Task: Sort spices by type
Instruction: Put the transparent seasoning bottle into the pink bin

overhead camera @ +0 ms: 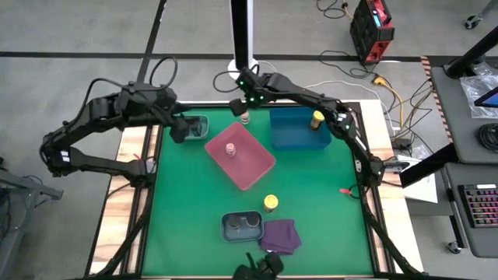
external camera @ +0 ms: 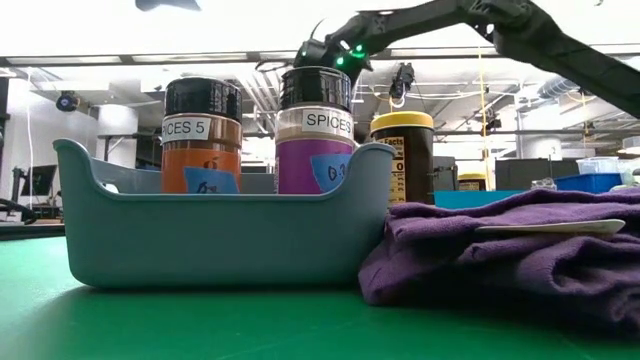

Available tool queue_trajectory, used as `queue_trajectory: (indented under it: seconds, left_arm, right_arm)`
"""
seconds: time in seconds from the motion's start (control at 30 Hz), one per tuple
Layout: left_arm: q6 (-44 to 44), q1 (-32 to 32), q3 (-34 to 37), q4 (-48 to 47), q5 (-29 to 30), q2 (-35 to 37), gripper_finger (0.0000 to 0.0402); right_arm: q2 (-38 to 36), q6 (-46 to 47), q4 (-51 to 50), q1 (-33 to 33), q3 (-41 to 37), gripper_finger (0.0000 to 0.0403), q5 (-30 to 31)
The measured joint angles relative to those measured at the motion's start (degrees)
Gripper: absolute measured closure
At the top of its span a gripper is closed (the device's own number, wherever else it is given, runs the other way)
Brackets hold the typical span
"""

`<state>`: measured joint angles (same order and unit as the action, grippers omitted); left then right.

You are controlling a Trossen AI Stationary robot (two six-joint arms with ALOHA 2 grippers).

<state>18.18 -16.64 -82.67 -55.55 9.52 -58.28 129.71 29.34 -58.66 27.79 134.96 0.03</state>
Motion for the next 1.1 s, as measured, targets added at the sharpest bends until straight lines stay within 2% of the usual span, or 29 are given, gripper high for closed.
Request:
queue_trajectory:
  seconds: [0.33, 0.83, 1.1]
  left_arm:
    - [-1.15, 0.00, 0.00, -0.49, 0.48, -2.54, 0.0164]
    - [-1.16, 0.00, 0.00, -1.08, 0.48, -4.22, 0.0164]
    - [-1.16, 0.00, 0.00, -1.10, 0.48, -4.16, 0.0164]
  right_arm:
    - [4.34, 0.61, 0.68, 0.00, 0.04, 0.0090, 1.48]
    - [8.69, 0.70, 1.40, 0.00, 0.00, 0.0116, 2.59]
    - [10.23, 0.70, 2.17, 0.00, -0.02, 0.0112, 3.04]
